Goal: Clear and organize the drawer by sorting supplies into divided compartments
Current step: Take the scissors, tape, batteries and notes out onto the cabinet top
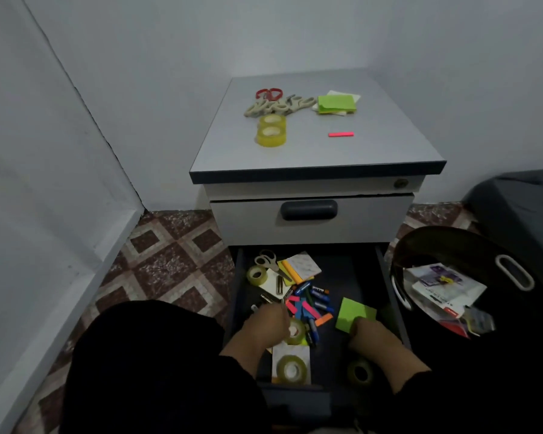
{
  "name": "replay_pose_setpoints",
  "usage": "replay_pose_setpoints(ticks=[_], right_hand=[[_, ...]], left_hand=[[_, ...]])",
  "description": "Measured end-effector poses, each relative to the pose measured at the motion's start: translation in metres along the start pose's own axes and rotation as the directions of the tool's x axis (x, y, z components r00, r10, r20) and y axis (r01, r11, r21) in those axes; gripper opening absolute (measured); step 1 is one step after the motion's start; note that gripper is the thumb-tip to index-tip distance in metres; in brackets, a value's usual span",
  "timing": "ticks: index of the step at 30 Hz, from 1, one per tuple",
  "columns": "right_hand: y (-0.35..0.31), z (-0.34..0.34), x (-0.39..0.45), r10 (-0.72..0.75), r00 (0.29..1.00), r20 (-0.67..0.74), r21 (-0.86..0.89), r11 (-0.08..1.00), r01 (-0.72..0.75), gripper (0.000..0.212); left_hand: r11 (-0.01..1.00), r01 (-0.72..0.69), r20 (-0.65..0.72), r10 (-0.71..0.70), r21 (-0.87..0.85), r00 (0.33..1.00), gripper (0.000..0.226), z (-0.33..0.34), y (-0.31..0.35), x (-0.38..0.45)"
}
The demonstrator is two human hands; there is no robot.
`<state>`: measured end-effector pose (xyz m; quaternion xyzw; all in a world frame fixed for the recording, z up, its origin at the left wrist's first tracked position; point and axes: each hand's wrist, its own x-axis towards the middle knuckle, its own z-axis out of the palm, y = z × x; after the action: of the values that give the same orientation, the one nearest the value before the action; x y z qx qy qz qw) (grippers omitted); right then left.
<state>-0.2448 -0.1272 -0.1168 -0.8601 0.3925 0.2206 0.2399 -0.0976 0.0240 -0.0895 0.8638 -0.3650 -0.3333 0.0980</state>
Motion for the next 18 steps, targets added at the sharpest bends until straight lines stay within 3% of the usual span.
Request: replay_pose_setpoints(ticks=[3,6,9,11,15,18], right_hand=[[0.001,0.015,-0.003,0.025,0.999,0.047,-0.043,0.999,-0.023,0.022],[-0.001,0.021,0.0,0.009,0.998,0.059,-0.027,1.0,-0.008,0.029],[-0.006,0.021,0.003,-0.068,0.995,0.078,0.017,0.998,0.067,0.027],[-0.007,0.019,0.006,-0.091,0.996,0.017,0.129,0.988,0.088,0.023],[-0.007,0.011,0.011,0.077,0.975,-0.206,0.209,0.977,-0.033,0.036],[-0.002,0.014,0.013,0.177,0.956,-0.232,0.182,0.974,-0.137,0.04]], left_hand=[[0.971,-0.014,0.183,-0.031,0.24,0.983,0.03,0.022,-0.002,-0.004],[0.951,-0.032,0.205,-0.033,0.307,0.978,0.034,0.039,0.001,-0.006],[0.935,-0.079,0.178,0.017,0.345,0.984,0.033,0.045,0.003,-0.006],[0.933,-0.101,0.173,0.043,0.344,0.984,0.029,0.045,0.003,-0.004],[0.971,-0.031,0.044,0.021,0.236,0.999,0.031,0.033,0.007,0.0],[0.988,0.115,-0.085,-0.107,0.107,0.991,0.036,0.027,0.001,0.004]])
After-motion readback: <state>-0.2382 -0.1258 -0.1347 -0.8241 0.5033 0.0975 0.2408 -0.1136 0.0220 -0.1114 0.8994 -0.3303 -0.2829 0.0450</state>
